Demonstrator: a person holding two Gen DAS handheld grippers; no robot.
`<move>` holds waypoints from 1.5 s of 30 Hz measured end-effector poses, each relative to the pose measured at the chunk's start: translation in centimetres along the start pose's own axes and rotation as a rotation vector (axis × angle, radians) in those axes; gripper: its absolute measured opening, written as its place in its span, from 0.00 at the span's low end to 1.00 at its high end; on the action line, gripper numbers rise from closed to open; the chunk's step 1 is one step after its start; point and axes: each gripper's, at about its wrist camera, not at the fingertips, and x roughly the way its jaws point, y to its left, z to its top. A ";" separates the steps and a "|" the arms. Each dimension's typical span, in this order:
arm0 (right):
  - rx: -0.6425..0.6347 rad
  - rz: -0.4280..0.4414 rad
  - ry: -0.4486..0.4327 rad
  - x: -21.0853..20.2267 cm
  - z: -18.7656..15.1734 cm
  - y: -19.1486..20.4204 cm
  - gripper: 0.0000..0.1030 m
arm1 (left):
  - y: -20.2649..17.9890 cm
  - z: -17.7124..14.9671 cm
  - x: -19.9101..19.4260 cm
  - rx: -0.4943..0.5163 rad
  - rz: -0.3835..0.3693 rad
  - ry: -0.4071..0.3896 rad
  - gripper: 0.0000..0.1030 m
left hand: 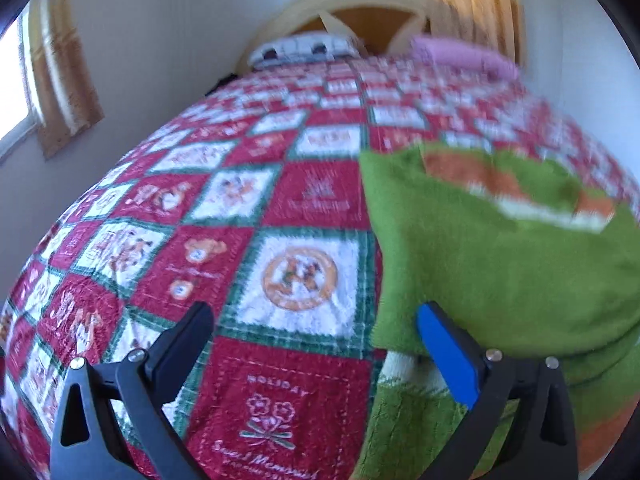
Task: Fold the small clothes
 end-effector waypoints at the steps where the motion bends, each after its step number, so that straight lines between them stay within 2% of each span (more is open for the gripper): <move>1: 0.006 0.009 0.028 0.9 -0.2 0.3 0.60 | -0.2 0.0 0.2 0.013 -0.003 0.012 1.00; 3: 0.020 0.002 0.107 2.8 -1.3 0.4 0.48 | -0.2 -0.2 0.3 0.017 -0.005 0.019 1.00; 4: 0.009 -0.019 0.101 3.1 -2.2 0.6 0.46 | -0.1 -0.4 0.4 0.017 -0.012 0.023 1.00; 6: -0.016 -0.047 0.071 2.3 -3.4 1.1 0.46 | 0.1 -0.6 0.4 0.010 -0.026 0.032 1.00; 10: 0.017 -0.040 0.062 1.4 -4.2 0.4 0.46 | 0.6 -0.8 0.4 -0.019 -0.055 0.041 1.00; 17: 0.038 -0.057 0.068 3.1 -3.5 0.2 0.52 | 0.4 -0.9 0.2 -0.008 -0.060 0.031 1.00; 25: 0.047 -0.034 0.053 2.1 -3.4 0.0 0.53 | -0.2 -0.8 -1.2 0.031 -0.033 -0.014 1.00; 29: 0.056 -0.037 0.042 0.9 -3.3 0.4 0.58 | -0.3 -1.0 -2.6 0.045 -0.049 -0.036 1.00; 37: 0.036 -0.015 0.023 -1.5 -3.8 1.5 0.59 | -0.7 -2.0 -4.9 0.050 -0.096 -0.055 1.00; 45: 0.028 0.017 0.050 -3.2 -5.4 2.3 0.62 | -1.1 -3.3 -6.7 0.053 -0.142 -0.041 1.00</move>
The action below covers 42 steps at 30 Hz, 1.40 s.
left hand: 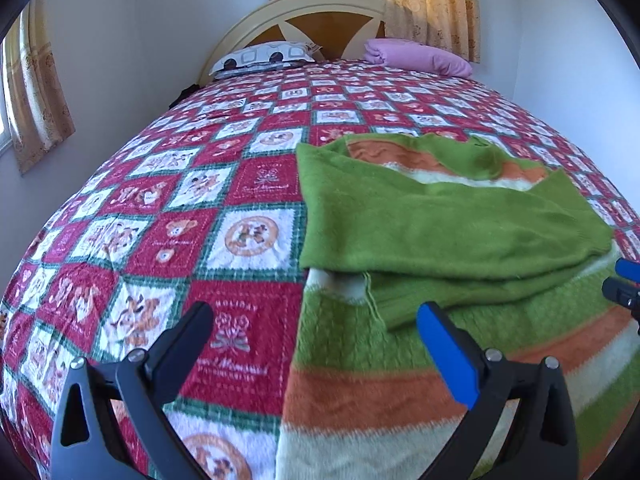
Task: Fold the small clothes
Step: 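Move both grippers back along the sweater to its ribbed green hem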
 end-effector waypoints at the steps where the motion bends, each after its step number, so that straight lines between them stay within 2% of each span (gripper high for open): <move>1: -0.003 0.005 0.001 -0.4 -0.3 0.1 0.62 | 0.0 -0.2 -0.4 0.001 -0.004 0.000 1.00; 6: -0.033 0.020 -0.004 -2.5 -1.7 0.9 0.63 | 0.1 -1.0 -2.5 0.008 -0.030 -0.010 1.00; 10: -0.054 0.033 -0.004 -4.3 -2.9 1.4 0.68 | 0.3 -2.0 -4.4 0.015 -0.053 -0.028 1.00; 18: -0.096 0.042 -0.004 -7.3 -5.2 2.5 0.68 | 0.2 -4.3 -6.9 0.048 -0.075 -0.037 1.00; 32: -0.134 0.059 -0.004 -11.0 -8.9 3.8 0.68 | 0.0 -7.7 -9.8 0.099 -0.099 -0.027 1.00; 42: -0.154 0.066 0.037 -11.9 -12.3 4.1 0.68 | 0.6 -10.5 -11.5 0.117 -0.109 0.003 1.00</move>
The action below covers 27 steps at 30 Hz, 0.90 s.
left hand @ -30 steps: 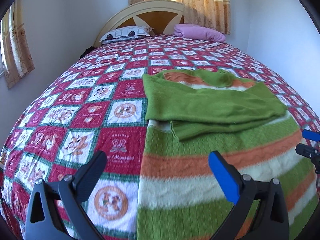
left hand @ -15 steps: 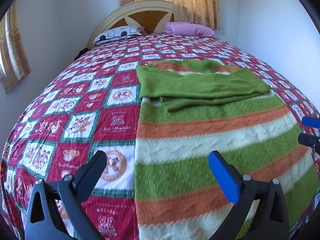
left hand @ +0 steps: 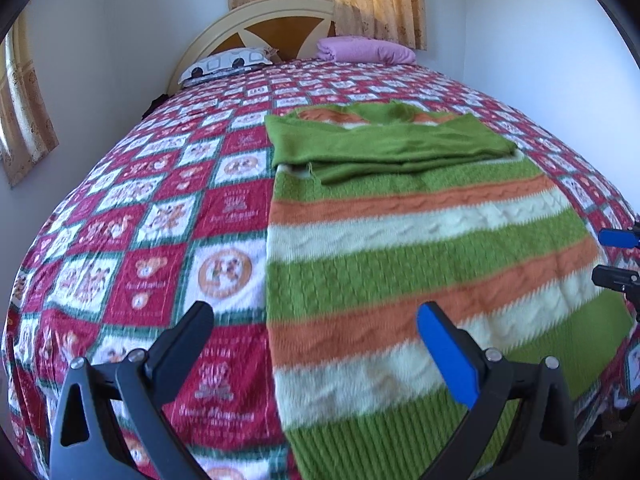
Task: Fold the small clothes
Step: 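Move both grippers back along the sweater to its ribbed green hem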
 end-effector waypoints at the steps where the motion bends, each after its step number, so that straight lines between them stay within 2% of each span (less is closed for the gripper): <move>1: 0.001 0.002 0.007 0.0 -0.4 0.0 0.68 | 0.0 -0.4 -0.1 0.004 0.001 0.005 1.00; 20: -0.007 0.000 0.077 -1.2 -5.3 1.2 0.68 | 0.5 -5.0 -1.3 0.003 -0.040 0.108 1.00; 25: 0.021 -0.009 0.075 -2.0 -6.4 0.4 0.68 | 1.7 -6.3 -2.3 -0.049 -0.103 0.134 1.00; 27: 0.040 -0.016 0.070 -2.3 -6.9 -0.2 0.68 | 2.0 -6.7 -2.7 -0.072 -0.133 0.142 0.96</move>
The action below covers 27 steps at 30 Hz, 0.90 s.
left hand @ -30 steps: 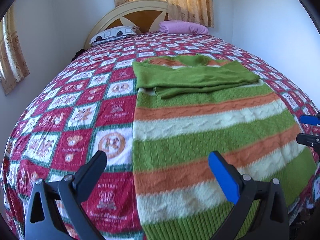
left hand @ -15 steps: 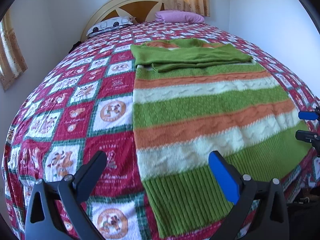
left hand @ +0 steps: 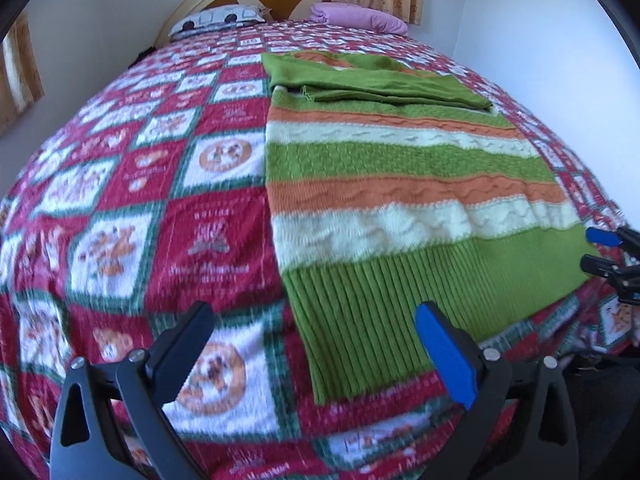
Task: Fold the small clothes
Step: 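Close both grippers on the ribbed hem of the sweater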
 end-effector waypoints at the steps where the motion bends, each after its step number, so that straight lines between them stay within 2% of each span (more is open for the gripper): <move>1: 0.014 -0.004 -0.003 -0.1 -0.2 -0.4 0.68 | 0.2 -0.4 -0.2 -0.018 -0.025 0.007 0.88; 2: 0.026 -0.007 -0.005 -0.2 -0.4 -0.7 0.68 | 0.3 -0.6 -0.1 -0.030 -0.050 0.015 0.80; 7: 0.086 -0.028 -0.022 -0.7 -1.2 -2.3 0.68 | -0.4 -1.4 0.9 -0.051 -0.123 0.065 0.56; 11: 0.135 -0.048 -0.029 -1.0 -1.6 -3.7 0.68 | -1.3 -1.5 1.3 -0.026 -0.096 0.049 0.54; 12: 0.153 -0.052 -0.031 -1.1 -1.8 -4.2 0.68 | -1.4 -1.5 1.3 -0.022 -0.093 0.046 0.51; 16: 0.206 -0.049 -0.027 -1.0 -2.4 -5.3 0.68 | -1.1 -1.5 1.2 -0.025 -0.112 0.037 0.16; 22: 0.206 -0.019 -0.031 -0.8 -2.9 -5.0 0.68 | -1.1 -1.4 1.0 -0.018 -0.118 0.027 0.14; 24: 0.194 -0.037 -0.033 -0.8 -3.0 -4.6 0.68 | -1.1 -1.5 1.1 -0.015 -0.093 0.032 0.21; 25: 0.178 -0.051 -0.029 -0.7 -3.1 -4.2 0.63 | -1.1 -1.4 1.1 -0.014 -0.083 0.031 0.24; 26: 0.164 -0.065 -0.027 -0.8 -3.2 -4.0 0.52 | -1.1 -1.5 1.1 -0.010 -0.067 0.032 0.28; 27: 0.151 -0.068 -0.026 -0.9 -3.3 -3.7 0.45 | -1.1 -1.5 1.0 -0.006 -0.058 0.028 0.28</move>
